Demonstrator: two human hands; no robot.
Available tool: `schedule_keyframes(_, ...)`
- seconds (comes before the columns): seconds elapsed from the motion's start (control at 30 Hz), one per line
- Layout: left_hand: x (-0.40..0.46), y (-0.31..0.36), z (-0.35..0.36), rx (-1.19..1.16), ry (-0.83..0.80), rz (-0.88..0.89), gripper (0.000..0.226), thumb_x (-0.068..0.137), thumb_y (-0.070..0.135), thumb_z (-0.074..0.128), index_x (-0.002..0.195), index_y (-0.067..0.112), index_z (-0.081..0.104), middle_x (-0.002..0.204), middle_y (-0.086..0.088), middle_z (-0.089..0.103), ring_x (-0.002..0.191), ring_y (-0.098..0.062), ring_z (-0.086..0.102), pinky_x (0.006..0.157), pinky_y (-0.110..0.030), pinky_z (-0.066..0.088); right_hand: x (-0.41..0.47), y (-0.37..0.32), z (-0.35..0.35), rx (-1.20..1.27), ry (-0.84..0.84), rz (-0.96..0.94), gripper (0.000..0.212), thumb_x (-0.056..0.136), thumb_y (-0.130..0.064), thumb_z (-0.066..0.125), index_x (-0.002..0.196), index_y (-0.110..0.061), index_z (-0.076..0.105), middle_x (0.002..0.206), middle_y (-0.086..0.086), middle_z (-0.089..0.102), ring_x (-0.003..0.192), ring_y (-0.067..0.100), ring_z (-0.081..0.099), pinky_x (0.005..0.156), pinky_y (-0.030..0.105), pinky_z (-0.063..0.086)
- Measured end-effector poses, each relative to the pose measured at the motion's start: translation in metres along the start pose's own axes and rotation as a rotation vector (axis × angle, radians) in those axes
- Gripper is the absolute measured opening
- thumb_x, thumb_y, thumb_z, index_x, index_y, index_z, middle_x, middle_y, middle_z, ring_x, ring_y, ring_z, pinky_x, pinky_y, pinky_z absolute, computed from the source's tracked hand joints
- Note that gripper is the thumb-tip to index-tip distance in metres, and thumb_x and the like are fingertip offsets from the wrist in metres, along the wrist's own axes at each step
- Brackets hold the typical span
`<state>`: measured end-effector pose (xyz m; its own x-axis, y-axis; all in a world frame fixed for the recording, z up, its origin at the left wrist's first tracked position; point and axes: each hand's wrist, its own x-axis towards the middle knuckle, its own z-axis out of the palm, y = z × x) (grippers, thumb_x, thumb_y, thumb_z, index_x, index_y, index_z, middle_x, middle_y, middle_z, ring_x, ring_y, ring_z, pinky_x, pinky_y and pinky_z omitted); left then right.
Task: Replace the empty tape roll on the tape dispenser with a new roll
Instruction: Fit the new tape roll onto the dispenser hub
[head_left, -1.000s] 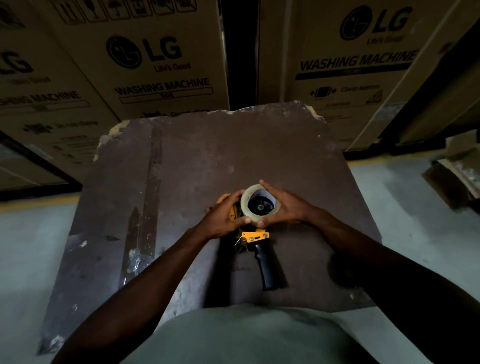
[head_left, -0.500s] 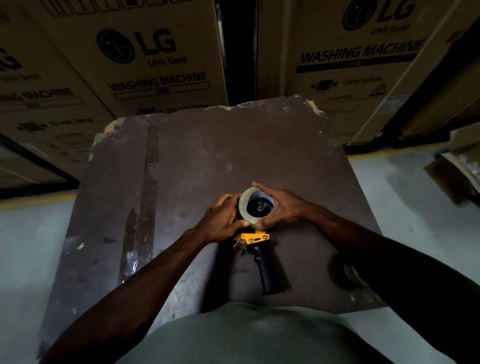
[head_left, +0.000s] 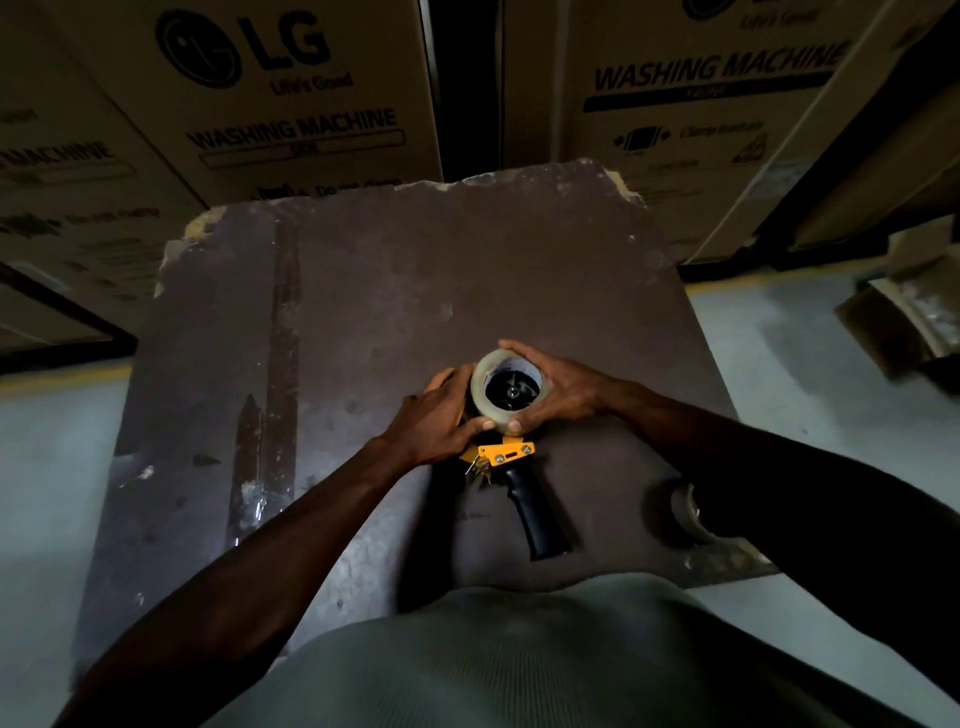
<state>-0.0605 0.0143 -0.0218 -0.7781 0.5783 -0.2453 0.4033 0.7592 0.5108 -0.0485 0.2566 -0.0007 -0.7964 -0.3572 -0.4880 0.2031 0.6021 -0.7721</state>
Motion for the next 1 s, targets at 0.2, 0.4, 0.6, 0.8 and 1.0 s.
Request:
schedule_keyframes(0.2,0.001,0.000,-0.003,0.001,-0.038,-0.021,0.077,0.083,0.071,0.048,0.144,0.035,0.020,0.144,0.001,0.044,0.139,-0.022,0.035,0.095,-0.059,0.046,0.003,0.000,-0.001,0.079,-0.040,-0.025,0.121,0.062,-0.029,0.095,0.156,-0.030,0.019,0.147,-0.012,0.048,0.135,0.003,0.045,0.116,0.031,0.036)
schedule_keyframes(0.4,-0.002,0.001,-0.009,0.015,-0.074,-0.030,0.090,0.079,0.073,0.048,0.150,0.035,0.007,0.155,-0.002,0.035,0.148,-0.022,0.021,0.105,-0.060,0.038,0.003,0.009,0.002,0.138,-0.024,-0.028,0.129,0.063,-0.027,0.094,0.159,-0.028,0.007,0.151,-0.009,0.041,0.137,0.005,0.041,0.112,0.022,0.034)
schedule_keyframes(0.6,-0.005,-0.005,-0.013,-0.038,-0.159,-0.019,0.101,0.079,0.068,0.058,0.152,0.045,-0.008,0.154,-0.013,0.028,0.144,-0.026,0.030,0.109,-0.045,0.039,0.000,0.027,0.003,0.516,0.103,0.136,0.061,0.082,-0.027,0.080,0.136,-0.010,0.056,0.136,0.012,0.063,0.120,0.019,0.061,0.109,0.040,0.045)
schedule_keyframes(0.8,-0.002,0.000,-0.002,-0.189,-0.104,0.001,0.105,0.080,0.063,0.068,0.156,0.035,0.002,0.157,-0.002,0.029,0.145,-0.014,0.025,0.115,-0.037,0.034,-0.004,0.041,0.009,0.702,0.094,0.177,0.035,0.087,-0.026,0.073,0.117,-0.007,0.069,0.116,0.009,0.074,0.118,0.024,0.065,0.110,0.047,0.044)
schedule_keyframes(1.0,-0.005,0.004,0.010,-0.212,-0.032,0.022,0.107,0.080,0.060,0.070,0.156,0.028,0.002,0.162,0.003,0.022,0.150,-0.012,0.010,0.119,-0.041,0.027,-0.002,0.043,0.006,0.774,0.091,0.161,0.021,0.086,-0.016,0.072,0.105,-0.007,0.072,0.111,0.013,0.074,0.112,0.025,0.066,0.113,0.051,0.040)
